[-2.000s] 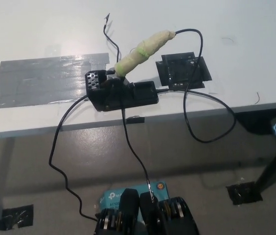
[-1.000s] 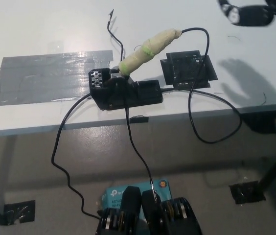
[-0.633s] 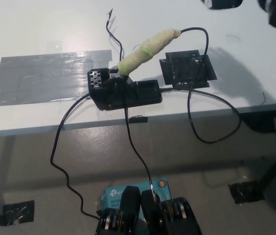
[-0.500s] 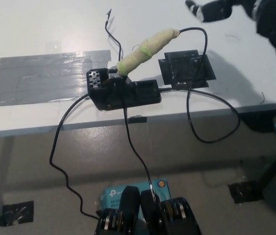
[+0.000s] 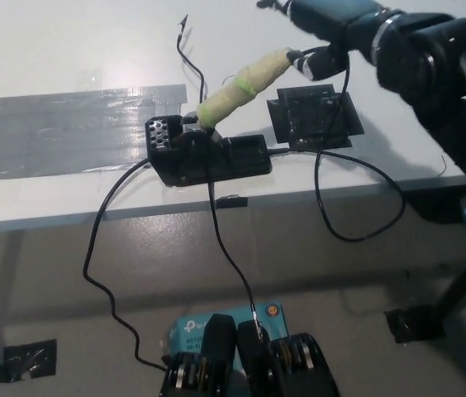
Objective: The robot uses its right hand to grab the soldering gun kept on the middle of the table and pulls it out of its base and keep it on the right side of the base
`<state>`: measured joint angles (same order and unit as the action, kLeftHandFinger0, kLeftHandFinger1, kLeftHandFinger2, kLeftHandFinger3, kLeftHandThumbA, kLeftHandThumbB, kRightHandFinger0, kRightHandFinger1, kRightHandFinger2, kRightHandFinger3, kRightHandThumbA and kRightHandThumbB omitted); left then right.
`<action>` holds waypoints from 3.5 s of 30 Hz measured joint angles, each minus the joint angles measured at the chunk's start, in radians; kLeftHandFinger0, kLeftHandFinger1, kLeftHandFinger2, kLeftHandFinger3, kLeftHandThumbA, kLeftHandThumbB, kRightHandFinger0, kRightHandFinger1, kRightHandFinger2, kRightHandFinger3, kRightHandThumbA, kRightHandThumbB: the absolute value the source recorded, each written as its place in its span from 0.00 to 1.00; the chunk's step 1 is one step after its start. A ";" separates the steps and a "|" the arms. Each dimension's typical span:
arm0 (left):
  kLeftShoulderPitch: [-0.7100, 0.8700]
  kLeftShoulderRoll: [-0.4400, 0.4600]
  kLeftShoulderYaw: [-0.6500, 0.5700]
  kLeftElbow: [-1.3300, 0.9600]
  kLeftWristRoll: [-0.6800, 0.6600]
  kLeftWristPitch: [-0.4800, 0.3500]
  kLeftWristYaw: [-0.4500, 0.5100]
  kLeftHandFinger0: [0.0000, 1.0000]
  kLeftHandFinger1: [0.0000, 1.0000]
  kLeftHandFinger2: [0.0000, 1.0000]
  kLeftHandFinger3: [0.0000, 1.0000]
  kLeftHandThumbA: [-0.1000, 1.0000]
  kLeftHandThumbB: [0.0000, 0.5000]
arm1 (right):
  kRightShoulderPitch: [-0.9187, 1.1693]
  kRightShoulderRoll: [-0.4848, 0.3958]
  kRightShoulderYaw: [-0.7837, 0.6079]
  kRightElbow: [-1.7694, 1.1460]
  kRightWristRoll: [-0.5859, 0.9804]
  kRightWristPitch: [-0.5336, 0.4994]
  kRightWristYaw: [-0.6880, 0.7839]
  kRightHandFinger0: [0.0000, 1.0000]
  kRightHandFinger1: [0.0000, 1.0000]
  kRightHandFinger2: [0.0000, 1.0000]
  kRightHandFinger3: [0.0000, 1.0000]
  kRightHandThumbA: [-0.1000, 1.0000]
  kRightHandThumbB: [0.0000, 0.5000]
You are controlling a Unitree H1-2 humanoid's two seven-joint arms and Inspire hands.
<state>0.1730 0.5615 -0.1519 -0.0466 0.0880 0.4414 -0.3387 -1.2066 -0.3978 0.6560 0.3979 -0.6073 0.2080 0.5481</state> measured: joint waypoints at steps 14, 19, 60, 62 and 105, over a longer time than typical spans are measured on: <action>-0.016 0.000 -0.008 -0.016 0.011 0.011 -0.013 1.00 1.00 1.00 1.00 0.59 0.63 | 0.048 0.045 0.097 0.001 -0.108 -0.043 0.024 1.00 1.00 1.00 1.00 0.31 0.53; -0.020 0.000 -0.008 -0.017 0.013 0.011 -0.025 1.00 1.00 1.00 1.00 0.55 0.62 | 0.047 0.050 0.105 0.010 -0.136 -0.034 0.055 1.00 1.00 1.00 1.00 0.20 0.61; -0.042 -0.001 -0.047 -0.018 0.058 0.012 -0.066 1.00 1.00 1.00 1.00 0.63 0.45 | 0.219 0.054 0.140 0.112 -0.530 -0.099 -0.683 0.00 0.00 0.42 0.29 0.00 0.45; -0.042 -0.001 -0.046 -0.018 0.062 0.012 -0.070 1.00 1.00 1.00 1.00 0.63 0.45 | 0.225 0.055 0.119 0.126 -0.528 -0.122 -0.710 0.00 0.01 0.48 0.28 0.00 0.35; -0.031 -0.003 -0.010 -0.022 0.096 0.014 -0.086 1.00 1.00 1.00 1.00 0.63 0.39 | 0.171 -0.069 -0.147 0.217 -0.495 -0.243 -0.754 0.00 0.00 0.16 0.32 0.00 0.55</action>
<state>0.1417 0.5589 -0.1615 -0.0686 0.1842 0.4554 -0.4249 -1.0356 -0.4668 0.5092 0.6149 -1.1026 -0.0350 -0.2055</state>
